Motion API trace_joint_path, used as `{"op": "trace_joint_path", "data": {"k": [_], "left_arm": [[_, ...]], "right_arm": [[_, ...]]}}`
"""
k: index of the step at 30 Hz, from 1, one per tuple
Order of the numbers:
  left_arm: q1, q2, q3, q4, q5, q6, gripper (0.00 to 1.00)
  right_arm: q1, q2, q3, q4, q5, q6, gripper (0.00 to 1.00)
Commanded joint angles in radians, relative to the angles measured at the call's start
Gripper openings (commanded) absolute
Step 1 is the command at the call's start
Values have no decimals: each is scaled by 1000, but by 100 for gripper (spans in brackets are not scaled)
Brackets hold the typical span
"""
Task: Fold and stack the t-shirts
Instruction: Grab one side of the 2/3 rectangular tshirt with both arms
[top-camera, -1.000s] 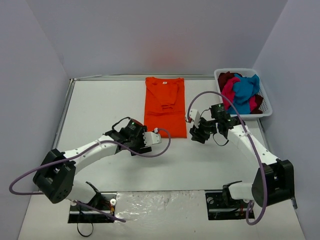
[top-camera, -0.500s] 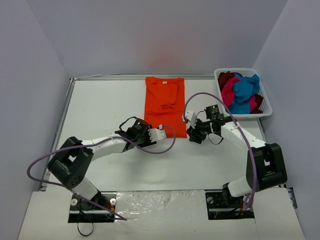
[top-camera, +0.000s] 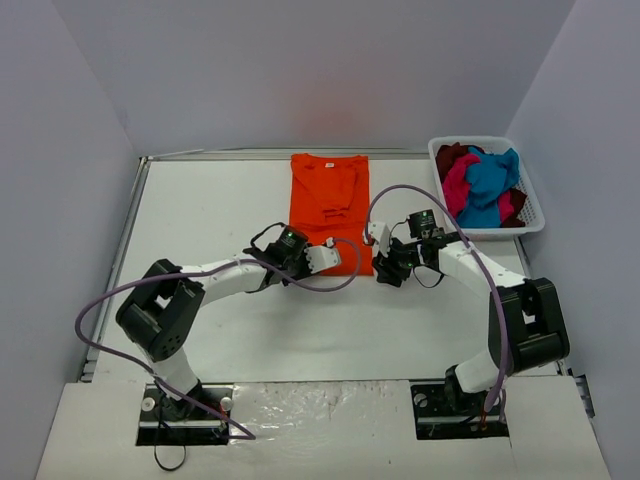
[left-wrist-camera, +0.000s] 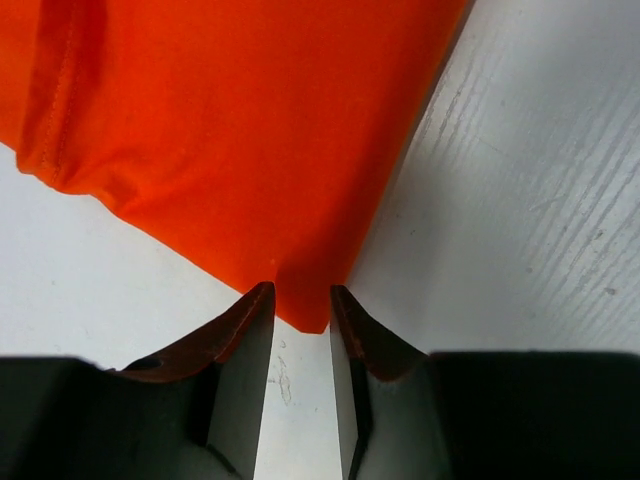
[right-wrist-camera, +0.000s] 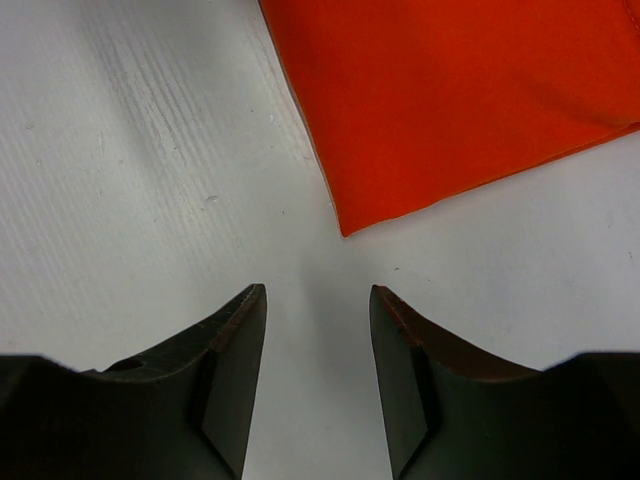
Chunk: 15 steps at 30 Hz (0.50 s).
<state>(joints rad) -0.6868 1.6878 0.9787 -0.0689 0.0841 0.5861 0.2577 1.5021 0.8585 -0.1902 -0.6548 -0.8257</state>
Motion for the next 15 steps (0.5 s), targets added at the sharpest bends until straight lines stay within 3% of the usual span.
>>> {"op": "trace_joint_path", "data": {"k": [1,15], "left_arm": [[6,25,55,-77,-17,-19,27],[7,35,87,-170,-30,-38,26]], "right_arm": [[6,4,34,-3,-14,8,42],[6,10,24,1,-5,-4,42]]}}
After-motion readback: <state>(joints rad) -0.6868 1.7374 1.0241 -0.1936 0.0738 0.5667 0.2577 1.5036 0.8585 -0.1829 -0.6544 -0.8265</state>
